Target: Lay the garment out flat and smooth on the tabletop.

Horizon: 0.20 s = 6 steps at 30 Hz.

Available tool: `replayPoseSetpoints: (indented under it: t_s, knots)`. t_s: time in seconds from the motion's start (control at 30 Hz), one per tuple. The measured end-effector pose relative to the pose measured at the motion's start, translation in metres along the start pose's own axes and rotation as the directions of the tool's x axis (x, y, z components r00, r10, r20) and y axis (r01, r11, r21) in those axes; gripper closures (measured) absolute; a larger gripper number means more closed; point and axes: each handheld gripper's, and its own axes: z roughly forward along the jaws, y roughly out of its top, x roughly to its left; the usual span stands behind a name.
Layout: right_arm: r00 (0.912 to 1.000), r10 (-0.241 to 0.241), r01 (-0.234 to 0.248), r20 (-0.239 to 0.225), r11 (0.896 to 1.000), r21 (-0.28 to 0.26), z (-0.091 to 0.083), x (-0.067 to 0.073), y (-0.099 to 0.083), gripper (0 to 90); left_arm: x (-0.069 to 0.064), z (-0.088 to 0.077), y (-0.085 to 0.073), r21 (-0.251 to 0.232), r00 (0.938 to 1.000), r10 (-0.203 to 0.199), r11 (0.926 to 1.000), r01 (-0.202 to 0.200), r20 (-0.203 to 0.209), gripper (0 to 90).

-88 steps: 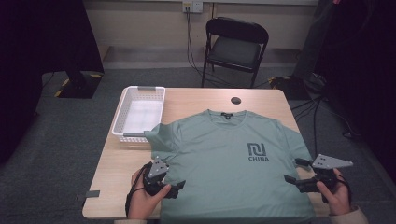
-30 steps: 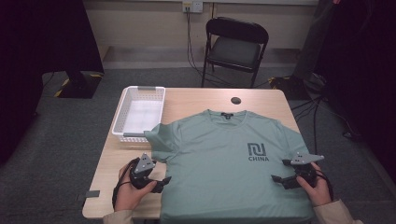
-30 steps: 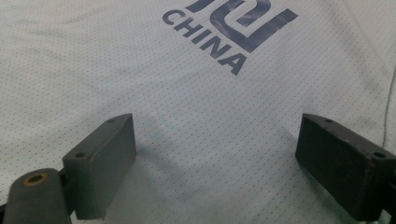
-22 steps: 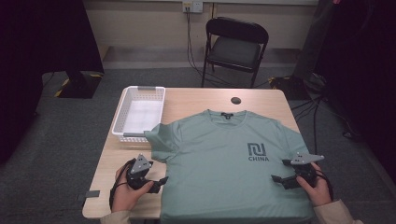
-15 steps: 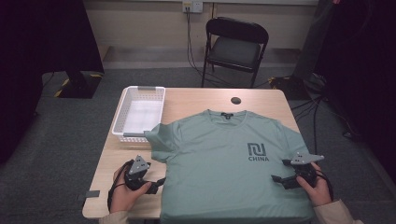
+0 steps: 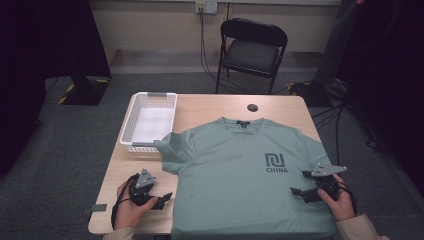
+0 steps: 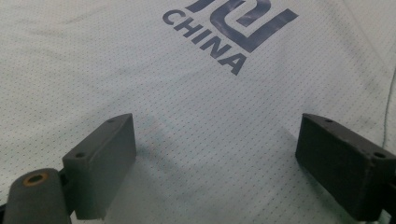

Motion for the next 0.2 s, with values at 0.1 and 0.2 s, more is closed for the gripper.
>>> replayPoseSetpoints:
  t_s: [0.1,0.2]
  knots:
    - [1.0,0.0,0.0,0.0,1.0,0.0,0.0,0.0,0.0,11.2,0.001,0.0,-0.0014,0.003,1.0,0.0,1.0,0.0,-0.006,15.7]
    - [1.0,0.0,0.0,0.0,1.0,0.0,0.0,0.0,0.0,11.1,0.0012,0.0004,-0.0023,0.008,1.0,0.001,1.0,-0.001,-0.006,15.8]
